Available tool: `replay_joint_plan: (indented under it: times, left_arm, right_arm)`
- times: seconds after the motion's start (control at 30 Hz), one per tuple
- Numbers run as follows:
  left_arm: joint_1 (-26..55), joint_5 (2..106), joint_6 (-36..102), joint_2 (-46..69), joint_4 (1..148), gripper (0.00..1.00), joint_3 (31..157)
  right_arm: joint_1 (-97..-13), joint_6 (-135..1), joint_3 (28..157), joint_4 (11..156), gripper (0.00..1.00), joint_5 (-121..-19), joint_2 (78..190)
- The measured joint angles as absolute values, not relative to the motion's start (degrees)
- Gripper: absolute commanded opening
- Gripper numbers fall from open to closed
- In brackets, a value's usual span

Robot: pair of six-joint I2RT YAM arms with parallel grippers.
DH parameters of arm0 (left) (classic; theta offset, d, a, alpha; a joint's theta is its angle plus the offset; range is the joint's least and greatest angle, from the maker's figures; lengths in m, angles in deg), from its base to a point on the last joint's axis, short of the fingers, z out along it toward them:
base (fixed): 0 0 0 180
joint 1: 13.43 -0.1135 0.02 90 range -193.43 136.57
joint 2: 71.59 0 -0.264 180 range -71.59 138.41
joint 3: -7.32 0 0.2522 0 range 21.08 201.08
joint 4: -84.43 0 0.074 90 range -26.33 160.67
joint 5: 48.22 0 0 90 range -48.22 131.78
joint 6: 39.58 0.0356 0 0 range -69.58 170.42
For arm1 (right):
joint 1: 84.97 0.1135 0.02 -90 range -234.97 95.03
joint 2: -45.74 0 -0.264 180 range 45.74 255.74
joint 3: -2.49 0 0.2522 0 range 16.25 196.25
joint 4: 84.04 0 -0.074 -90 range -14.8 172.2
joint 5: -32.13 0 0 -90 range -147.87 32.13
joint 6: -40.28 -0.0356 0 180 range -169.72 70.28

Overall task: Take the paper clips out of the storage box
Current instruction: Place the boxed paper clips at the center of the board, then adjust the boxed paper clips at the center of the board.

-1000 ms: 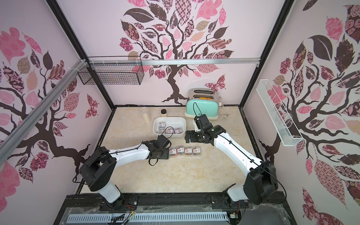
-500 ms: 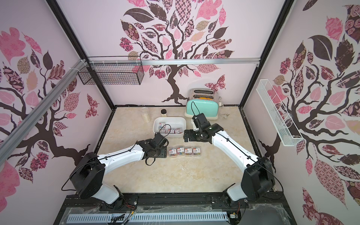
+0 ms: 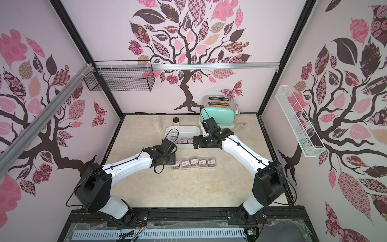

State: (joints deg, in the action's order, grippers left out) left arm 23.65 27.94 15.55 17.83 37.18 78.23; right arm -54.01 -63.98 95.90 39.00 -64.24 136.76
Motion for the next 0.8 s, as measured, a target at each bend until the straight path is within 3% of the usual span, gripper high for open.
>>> replay_joint_plan:
  times: [0.43, 0.8]
  left_arm:
    - [22.9, 28.4, 16.4, 20.3, 38.9, 0.66, 74.2]
    - [22.1, 28.3, 17.6, 21.0, 43.1, 0.66, 73.5]
  right_arm:
    - [-52.3, -63.1, 103.6, 39.5, 0.99, -64.0, 145.5]
    - [-51.3, -63.1, 103.9, 39.6, 0.99, -63.8, 146.0]
